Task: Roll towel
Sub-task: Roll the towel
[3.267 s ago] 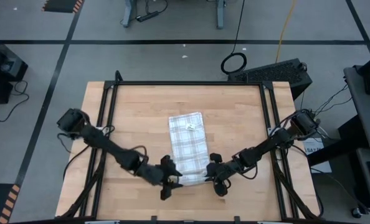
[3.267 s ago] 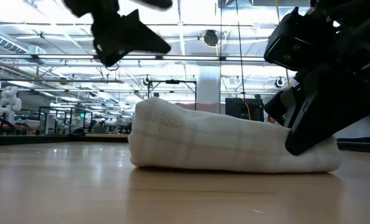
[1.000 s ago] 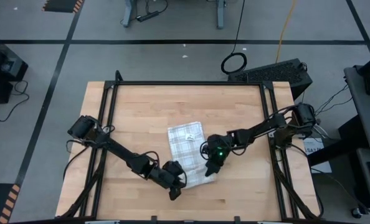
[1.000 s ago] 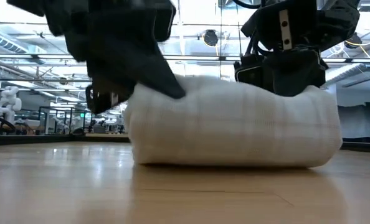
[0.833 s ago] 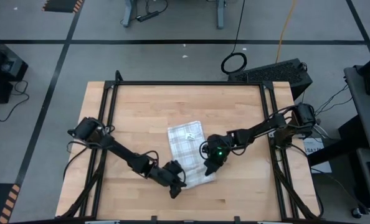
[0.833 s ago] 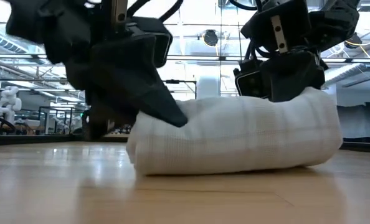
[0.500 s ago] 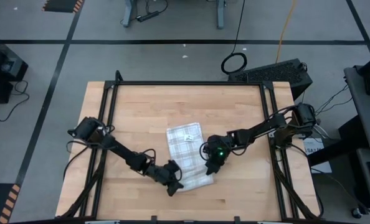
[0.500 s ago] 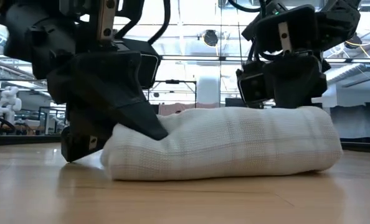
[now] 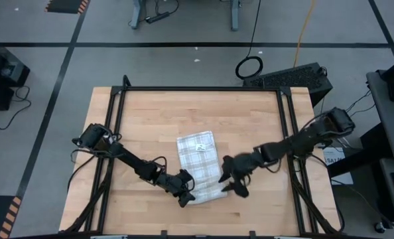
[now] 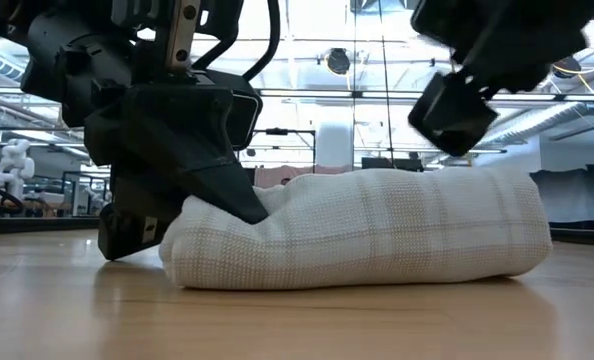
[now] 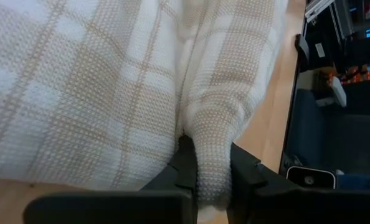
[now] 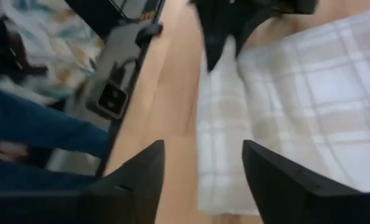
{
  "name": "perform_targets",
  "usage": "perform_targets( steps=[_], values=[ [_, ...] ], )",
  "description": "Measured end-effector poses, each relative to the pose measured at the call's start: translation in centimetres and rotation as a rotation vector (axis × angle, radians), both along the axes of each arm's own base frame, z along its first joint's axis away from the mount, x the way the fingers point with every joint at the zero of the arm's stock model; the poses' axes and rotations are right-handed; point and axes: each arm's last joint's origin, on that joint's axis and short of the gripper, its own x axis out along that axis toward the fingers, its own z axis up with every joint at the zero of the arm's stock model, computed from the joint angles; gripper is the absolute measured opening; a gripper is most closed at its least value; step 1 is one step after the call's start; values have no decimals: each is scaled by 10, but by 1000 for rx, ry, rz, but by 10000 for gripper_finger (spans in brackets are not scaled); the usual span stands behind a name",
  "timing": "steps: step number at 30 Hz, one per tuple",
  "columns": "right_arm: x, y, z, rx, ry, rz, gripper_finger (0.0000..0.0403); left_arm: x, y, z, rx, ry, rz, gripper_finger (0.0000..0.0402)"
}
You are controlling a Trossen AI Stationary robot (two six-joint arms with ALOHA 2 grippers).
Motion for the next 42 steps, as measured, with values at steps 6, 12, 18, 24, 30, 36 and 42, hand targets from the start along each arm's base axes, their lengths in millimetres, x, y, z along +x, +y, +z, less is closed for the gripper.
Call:
perform_targets(
  steps=[6,12,18,24,30,36,42],
  values=[
    [-12,32,-12,-192,-29,-23,254,0,1,-1,-13,18,20,51],
    [-13,44,-23,-264,-38,-20,283,-1,1,-1,-25,30,39,54],
    [-11,51,-36,-346,-67,17,286,-1,1,-1,-25,31,42,55],
    [-7,52,-52,-378,-38,3,276,-1,2,-1,-32,38,53,56],
    [-4,54,-63,-375,-24,13,250,-1,2,-2,-39,44,63,56],
    [-2,55,-72,-371,-9,6,222,0,2,-2,-56,52,80,56],
    [-2,55,-75,-369,2,-4,177,1,3,3,-103,58,117,61]
  ],
)
